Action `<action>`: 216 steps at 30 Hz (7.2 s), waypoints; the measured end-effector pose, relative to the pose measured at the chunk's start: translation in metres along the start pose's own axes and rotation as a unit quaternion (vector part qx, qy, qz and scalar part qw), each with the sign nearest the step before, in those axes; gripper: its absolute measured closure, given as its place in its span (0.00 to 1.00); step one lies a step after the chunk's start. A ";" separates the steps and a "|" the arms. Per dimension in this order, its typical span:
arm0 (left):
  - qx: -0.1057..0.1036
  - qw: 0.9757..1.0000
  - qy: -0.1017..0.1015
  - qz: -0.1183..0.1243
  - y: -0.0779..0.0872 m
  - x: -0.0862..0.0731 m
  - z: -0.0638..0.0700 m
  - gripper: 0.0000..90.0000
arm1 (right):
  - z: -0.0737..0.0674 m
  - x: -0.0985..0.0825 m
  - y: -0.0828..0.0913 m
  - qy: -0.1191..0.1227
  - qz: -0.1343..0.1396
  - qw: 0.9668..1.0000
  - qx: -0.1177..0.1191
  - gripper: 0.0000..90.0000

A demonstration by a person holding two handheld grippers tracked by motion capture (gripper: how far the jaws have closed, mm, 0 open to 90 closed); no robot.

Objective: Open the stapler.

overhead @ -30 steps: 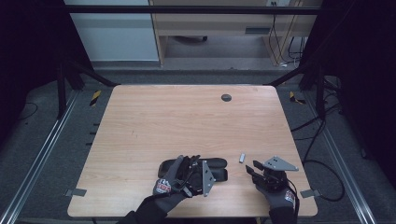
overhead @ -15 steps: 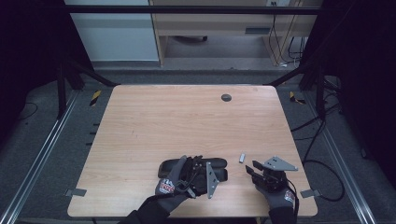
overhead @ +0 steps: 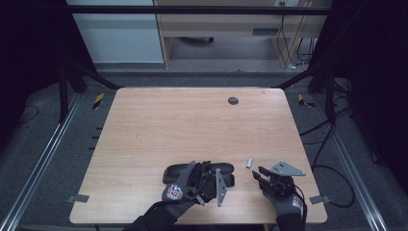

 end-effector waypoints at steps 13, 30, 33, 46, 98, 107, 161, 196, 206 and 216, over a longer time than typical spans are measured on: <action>0.004 1.000 -0.018 -0.008 -0.005 0.001 0.003 0.43 | 0.000 0.000 0.000 0.000 -0.003 1.000 0.004 0.78; 0.016 0.999 -0.035 -0.014 -0.014 0.004 0.004 0.47 | -0.007 0.001 -0.004 -0.002 -0.012 1.000 0.026 0.92; 0.018 0.999 -0.039 -0.015 -0.015 0.004 0.005 0.47 | -0.008 0.001 -0.005 0.001 -0.013 1.000 0.028 0.93; 0.025 0.998 -0.048 -0.019 -0.018 0.004 0.006 0.52 | -0.012 0.002 -0.008 -0.002 -0.021 0.999 0.036 0.99; 0.048 0.996 -0.069 -0.020 -0.018 0.003 0.010 0.58 | -0.064 0.000 -0.050 -0.002 -0.036 0.994 0.103 1.00; 0.047 0.996 -0.068 -0.021 -0.018 0.003 0.010 0.58 | -0.066 0.000 -0.051 -0.005 -0.035 0.994 0.104 1.00; 0.055 0.997 0.043 0.043 0.022 -0.002 -0.038 0.62 | -0.071 0.000 -0.051 -0.009 -0.035 0.995 0.094 1.00; 0.076 0.991 0.095 0.062 0.049 -0.014 -0.065 0.66 | -0.071 0.000 -0.051 -0.011 -0.037 0.995 0.091 1.00; 0.077 0.988 0.114 0.070 0.056 -0.020 -0.071 0.66 | -0.071 0.000 -0.050 -0.009 -0.038 0.995 0.092 1.00; 0.077 0.984 0.142 0.078 0.062 -0.026 -0.079 0.66 | -0.071 0.000 -0.050 -0.009 -0.039 0.995 0.091 1.00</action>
Point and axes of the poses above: each handheld gripper's, and its own axes: y roughly backward along the jaws, x roughly out of its top, z roughly to its right, the point moved 3 cm from there along -y, roughly forward along the jaws, and after that the axes turned 3 degrees about z, right-handed, at the moved point
